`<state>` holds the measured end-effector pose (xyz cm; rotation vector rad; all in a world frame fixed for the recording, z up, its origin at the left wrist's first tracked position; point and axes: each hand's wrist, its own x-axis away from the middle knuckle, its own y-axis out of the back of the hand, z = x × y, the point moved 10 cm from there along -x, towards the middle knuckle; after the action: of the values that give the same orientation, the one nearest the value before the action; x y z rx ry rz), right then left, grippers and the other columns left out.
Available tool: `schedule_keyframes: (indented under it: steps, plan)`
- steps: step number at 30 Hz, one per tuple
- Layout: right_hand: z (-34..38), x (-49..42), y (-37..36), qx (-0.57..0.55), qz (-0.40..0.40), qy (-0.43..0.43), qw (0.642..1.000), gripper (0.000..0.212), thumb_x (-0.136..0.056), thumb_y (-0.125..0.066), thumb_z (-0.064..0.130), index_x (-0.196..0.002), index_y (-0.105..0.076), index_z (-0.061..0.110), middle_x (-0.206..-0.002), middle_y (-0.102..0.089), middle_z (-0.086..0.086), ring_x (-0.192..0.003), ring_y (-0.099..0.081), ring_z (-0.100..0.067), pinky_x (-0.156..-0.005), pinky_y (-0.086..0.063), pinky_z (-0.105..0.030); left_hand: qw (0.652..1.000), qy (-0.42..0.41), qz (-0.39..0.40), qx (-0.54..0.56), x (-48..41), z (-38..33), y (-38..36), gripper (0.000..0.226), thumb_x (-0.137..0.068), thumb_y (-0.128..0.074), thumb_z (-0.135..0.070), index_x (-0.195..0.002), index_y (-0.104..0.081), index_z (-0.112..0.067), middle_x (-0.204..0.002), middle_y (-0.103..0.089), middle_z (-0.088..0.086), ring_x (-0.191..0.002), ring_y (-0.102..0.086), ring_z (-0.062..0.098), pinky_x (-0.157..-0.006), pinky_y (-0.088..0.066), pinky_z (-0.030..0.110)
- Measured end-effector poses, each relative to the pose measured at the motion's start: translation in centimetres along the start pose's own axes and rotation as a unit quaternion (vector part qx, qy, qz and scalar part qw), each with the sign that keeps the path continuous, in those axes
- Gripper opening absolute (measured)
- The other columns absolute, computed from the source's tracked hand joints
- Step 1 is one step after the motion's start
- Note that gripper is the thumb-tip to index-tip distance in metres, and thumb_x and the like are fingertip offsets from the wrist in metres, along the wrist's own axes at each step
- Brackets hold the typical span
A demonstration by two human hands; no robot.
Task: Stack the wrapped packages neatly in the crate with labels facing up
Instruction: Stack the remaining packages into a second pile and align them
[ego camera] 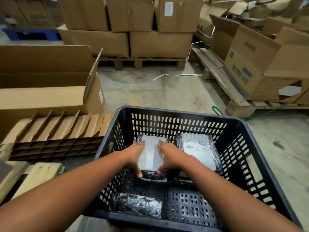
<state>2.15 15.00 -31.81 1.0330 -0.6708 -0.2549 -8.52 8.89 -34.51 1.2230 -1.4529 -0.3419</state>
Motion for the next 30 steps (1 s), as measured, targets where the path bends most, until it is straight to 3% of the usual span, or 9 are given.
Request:
schedule_keyframes:
  steps: [4,8,10,13,17,20,24,27,30]
  plan:
    - [-0.6,0.6,1.5,-0.052,-0.038,0.022,0.998,0.094,-0.078,-0.089,0.030,-0.156,-0.039,0.016,-0.165,-0.036,-0.002,-0.149,-0.037,-0.025,-0.122,-0.031,-0.040,1.000,-0.002,0.014,-0.025,1.1,-0.7,0.7,0.140,-0.070,-0.093,-0.027,-0.159,0.014,-0.015,-0.166,0.011,0.021,-0.153,-0.010,0.037,-0.123,-0.017,0.038]
    - [-0.8,2.3,3.9,-0.145,-0.058,0.040,0.987,0.076,-0.075,-0.092,0.025,-0.143,-0.058,0.017,-0.143,-0.063,0.000,-0.118,-0.068,-0.015,-0.102,-0.054,-0.033,0.993,-0.058,0.029,-0.104,3.4,-2.3,3.0,0.116,-0.075,-0.088,-0.035,-0.162,-0.013,-0.016,-0.164,-0.029,0.008,-0.147,-0.033,0.027,-0.117,-0.030,0.036]
    - [-0.3,3.6,3.3,-0.193,-0.018,0.063,0.979,0.066,-0.069,-0.097,0.029,-0.128,-0.069,0.018,-0.123,-0.073,0.006,-0.096,-0.075,-0.005,-0.088,-0.061,-0.028,0.989,-0.074,0.070,-0.111,5.0,-2.5,3.1,0.103,-0.076,-0.088,-0.036,-0.159,-0.029,-0.018,-0.154,-0.047,0.004,-0.139,-0.047,0.022,-0.107,-0.036,0.030]
    - [1.5,6.0,-0.5,-0.173,0.099,0.080,0.977,0.071,-0.061,-0.098,0.045,-0.124,-0.072,0.022,-0.104,-0.072,0.020,-0.092,-0.074,0.002,-0.079,-0.056,-0.015,0.980,-0.075,0.145,-0.111,7.4,-2.3,1.0,0.091,-0.075,-0.088,-0.039,-0.152,-0.043,-0.020,-0.140,-0.062,0.001,-0.127,-0.058,0.020,-0.096,-0.043,0.027]
    - [3.4,7.5,-5.1,-0.096,0.164,0.125,0.974,0.080,-0.068,-0.093,0.047,-0.136,-0.066,0.014,-0.128,-0.072,0.005,-0.108,-0.068,-0.010,-0.087,-0.053,-0.019,0.943,-0.068,0.245,-0.214,9.8,-0.7,-4.3,0.056,-0.078,-0.085,-0.036,-0.127,-0.064,-0.015,-0.114,-0.070,0.005,-0.101,-0.064,0.026,-0.082,-0.047,0.032]
    - [4.1,7.5,-6.1,-0.112,0.170,0.143,0.969,0.073,-0.073,-0.093,0.035,-0.136,-0.066,0.012,-0.130,-0.072,-0.003,-0.112,-0.071,-0.016,-0.095,-0.056,-0.028,0.942,-0.095,0.234,-0.220,10.4,-0.7,-5.6,0.031,-0.081,-0.080,-0.024,-0.107,-0.069,-0.012,-0.095,-0.071,0.008,-0.080,-0.059,0.021,-0.069,-0.044,0.031]
    - [3.8,7.3,-5.5,-0.178,0.184,0.140,0.956,0.061,-0.078,-0.091,0.025,-0.134,-0.068,0.014,-0.120,-0.077,0.000,-0.105,-0.073,-0.013,-0.098,-0.057,-0.034,0.956,-0.115,0.185,-0.194,10.1,-1.4,-4.5,0.038,-0.079,-0.079,-0.026,-0.114,-0.066,-0.017,-0.106,-0.072,0.005,-0.093,-0.065,0.023,-0.076,-0.048,0.032]
    - [2.3,6.8,-4.8,-0.226,0.179,0.107,0.951,0.062,-0.088,-0.082,0.011,-0.144,-0.058,0.008,-0.115,-0.077,-0.010,-0.097,-0.075,-0.024,-0.092,-0.059,-0.038,0.968,-0.111,0.169,-0.147,9.7,-1.6,-3.6,0.055,-0.083,-0.076,-0.022,-0.135,-0.055,-0.019,-0.128,-0.065,0.003,-0.113,-0.060,0.022,-0.093,-0.048,0.033]
    - [1.1,6.7,-4.7,-0.300,0.199,0.071,0.930,0.061,-0.093,-0.072,0.000,-0.149,-0.050,0.007,-0.098,-0.077,-0.015,-0.089,-0.070,-0.032,-0.095,-0.057,-0.053,0.974,-0.112,0.165,-0.108,9.6,-2.2,-2.8,0.077,-0.077,-0.087,-0.031,-0.143,-0.049,-0.019,-0.136,-0.060,0.000,-0.122,-0.057,0.020,-0.103,-0.046,0.034]
